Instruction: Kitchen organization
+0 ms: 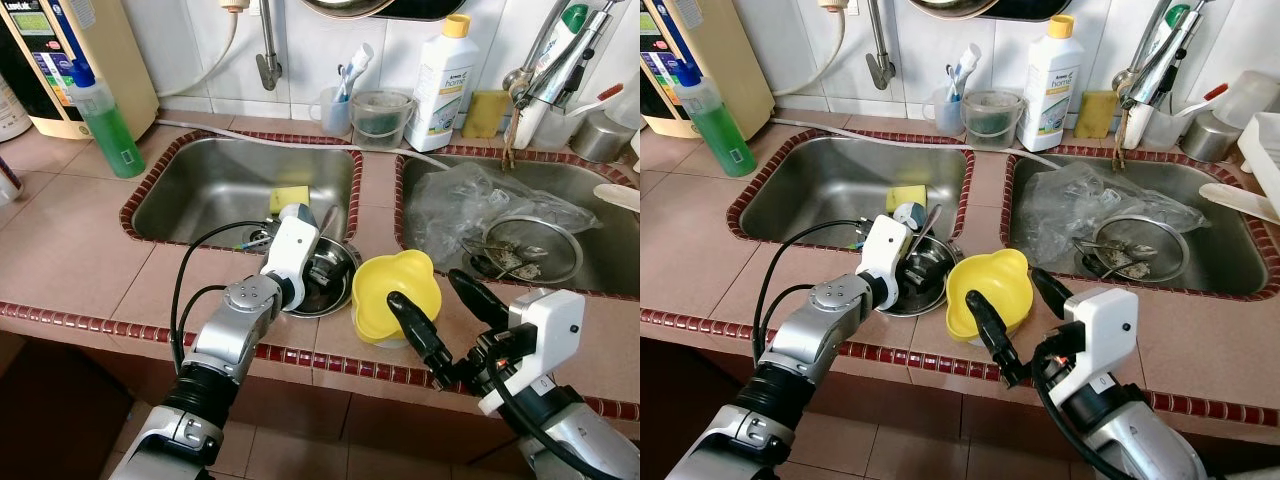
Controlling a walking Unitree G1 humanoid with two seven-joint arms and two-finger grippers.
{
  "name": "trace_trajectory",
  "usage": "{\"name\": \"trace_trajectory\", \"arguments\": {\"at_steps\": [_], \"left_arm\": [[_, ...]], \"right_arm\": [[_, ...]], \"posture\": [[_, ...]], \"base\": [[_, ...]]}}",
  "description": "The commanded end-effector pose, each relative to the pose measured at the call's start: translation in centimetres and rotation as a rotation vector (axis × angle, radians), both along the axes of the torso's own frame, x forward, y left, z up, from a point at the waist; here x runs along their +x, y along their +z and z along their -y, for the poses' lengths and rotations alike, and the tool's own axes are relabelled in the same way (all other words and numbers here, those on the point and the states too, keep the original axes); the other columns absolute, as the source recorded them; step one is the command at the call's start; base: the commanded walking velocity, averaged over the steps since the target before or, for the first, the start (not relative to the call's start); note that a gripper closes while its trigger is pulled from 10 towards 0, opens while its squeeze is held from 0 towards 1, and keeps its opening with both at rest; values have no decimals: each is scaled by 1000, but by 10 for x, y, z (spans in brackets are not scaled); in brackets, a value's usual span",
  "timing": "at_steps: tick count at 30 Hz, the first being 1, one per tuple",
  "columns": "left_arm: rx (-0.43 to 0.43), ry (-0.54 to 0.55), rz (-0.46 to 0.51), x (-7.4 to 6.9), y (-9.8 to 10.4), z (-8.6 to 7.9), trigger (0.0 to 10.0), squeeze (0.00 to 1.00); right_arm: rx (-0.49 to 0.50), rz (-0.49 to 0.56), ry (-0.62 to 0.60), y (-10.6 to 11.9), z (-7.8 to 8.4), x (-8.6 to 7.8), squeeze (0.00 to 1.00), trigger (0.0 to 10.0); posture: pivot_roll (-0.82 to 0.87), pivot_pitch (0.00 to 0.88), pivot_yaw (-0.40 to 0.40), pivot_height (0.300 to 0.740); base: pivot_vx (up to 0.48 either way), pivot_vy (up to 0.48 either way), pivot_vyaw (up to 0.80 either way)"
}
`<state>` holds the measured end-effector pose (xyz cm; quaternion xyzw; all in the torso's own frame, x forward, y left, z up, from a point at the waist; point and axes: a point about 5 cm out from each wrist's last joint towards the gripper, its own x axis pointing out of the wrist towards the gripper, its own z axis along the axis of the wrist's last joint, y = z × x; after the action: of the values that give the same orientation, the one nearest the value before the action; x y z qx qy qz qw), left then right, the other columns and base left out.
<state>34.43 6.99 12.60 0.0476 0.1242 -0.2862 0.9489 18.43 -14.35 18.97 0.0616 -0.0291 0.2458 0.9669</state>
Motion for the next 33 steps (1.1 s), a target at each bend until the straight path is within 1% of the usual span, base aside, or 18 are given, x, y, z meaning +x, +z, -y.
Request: {"name": "trace_trajectory", "arguments": {"at_steps": [1, 2, 3, 4, 5, 8, 33], "left_arm": [[-3, 17, 0, 3, 1, -4, 7412, 0], [-5, 16, -1, 2, 1, -4, 4745, 0], [-4, 17, 0, 2, 1, -4, 2902, 0], [-3, 18, 2, 2, 1, -4, 157, 0], [-1, 18, 3, 2, 1, -4, 0, 0], [-12, 15, 4, 2, 1, -5, 0, 0], [-16, -1, 4, 1, 1, -4, 0, 0]], "right_arm": [[-1, 10, 6, 4, -1, -2, 0, 10000], [-1, 11, 6, 3, -1, -1, 0, 10000], [-2, 11, 5, 4, -1, -1, 0, 10000], [-2, 12, 6, 4, -1, -1, 0, 10000], [-2, 12, 6, 4, -1, -1, 0, 10000], [-2, 14, 9, 5, -1, -2, 0, 10000], [-3, 18, 16, 6, -2, -1, 0, 10000]], "posture": [[-266, 112, 56, 740], [-267, 110, 56, 740], [-266, 112, 55, 740], [-266, 112, 55, 740], [-266, 112, 55, 740], [-265, 113, 54, 740], [-263, 115, 52, 740]], "base": [[0, 0, 0], [0, 0, 0], [0, 0, 0], [0, 0, 0], [0, 0, 0], [0, 0, 0], [0, 0, 0]]}}
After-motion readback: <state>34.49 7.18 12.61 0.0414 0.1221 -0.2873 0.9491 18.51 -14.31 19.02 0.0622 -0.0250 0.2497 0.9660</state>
